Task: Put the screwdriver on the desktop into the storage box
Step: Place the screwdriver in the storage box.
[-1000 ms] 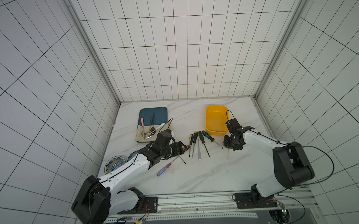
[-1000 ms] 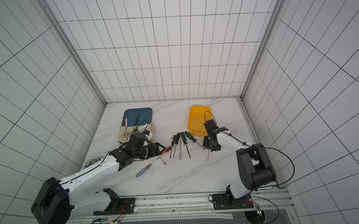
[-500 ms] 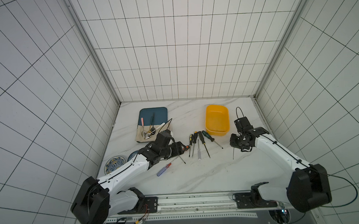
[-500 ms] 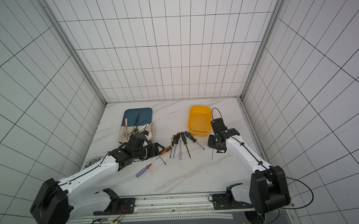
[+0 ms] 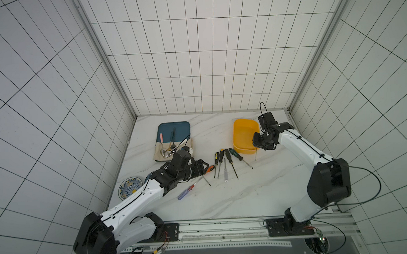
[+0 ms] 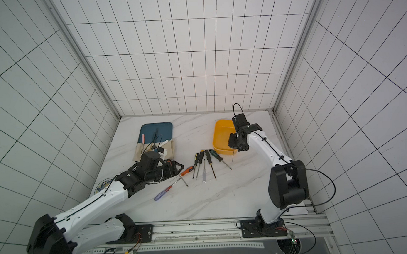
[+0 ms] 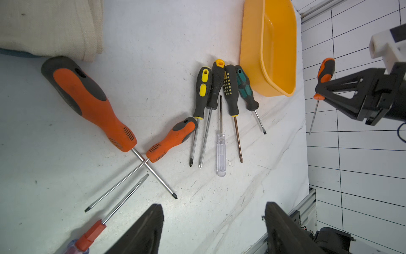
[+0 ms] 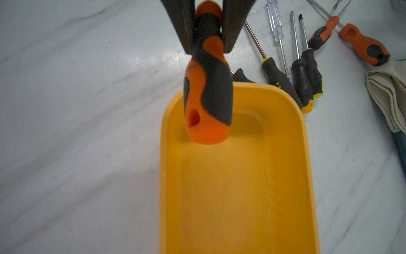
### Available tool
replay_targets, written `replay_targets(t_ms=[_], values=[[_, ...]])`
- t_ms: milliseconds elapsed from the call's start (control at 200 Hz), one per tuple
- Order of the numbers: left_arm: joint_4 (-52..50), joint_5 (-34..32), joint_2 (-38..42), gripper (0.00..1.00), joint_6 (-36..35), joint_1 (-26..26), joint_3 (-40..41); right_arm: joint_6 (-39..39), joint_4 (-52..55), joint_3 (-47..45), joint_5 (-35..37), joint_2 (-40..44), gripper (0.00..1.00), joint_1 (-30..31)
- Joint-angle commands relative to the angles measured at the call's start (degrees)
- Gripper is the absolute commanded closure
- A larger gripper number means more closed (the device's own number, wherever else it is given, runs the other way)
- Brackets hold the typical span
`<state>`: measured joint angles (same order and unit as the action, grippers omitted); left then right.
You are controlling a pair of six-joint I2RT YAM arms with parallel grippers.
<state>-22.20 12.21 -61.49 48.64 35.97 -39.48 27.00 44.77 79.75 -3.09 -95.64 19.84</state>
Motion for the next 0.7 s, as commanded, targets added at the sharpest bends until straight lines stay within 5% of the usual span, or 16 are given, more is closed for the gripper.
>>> replay_targets(t_ms=[0, 694], values=[[-1.26, -0.95, 2.17, 0.23, 0.67, 0.25, 1.12, -0.73, 0.6, 7.92, -1.36, -6.07, 0.85, -0.32], [-3.64, -1.74, 5.77, 0.23, 1.12, 0.23, 3.03, -2.93, 10.11, 36.98, 5.99, -34.83, 0.82, -5.16]])
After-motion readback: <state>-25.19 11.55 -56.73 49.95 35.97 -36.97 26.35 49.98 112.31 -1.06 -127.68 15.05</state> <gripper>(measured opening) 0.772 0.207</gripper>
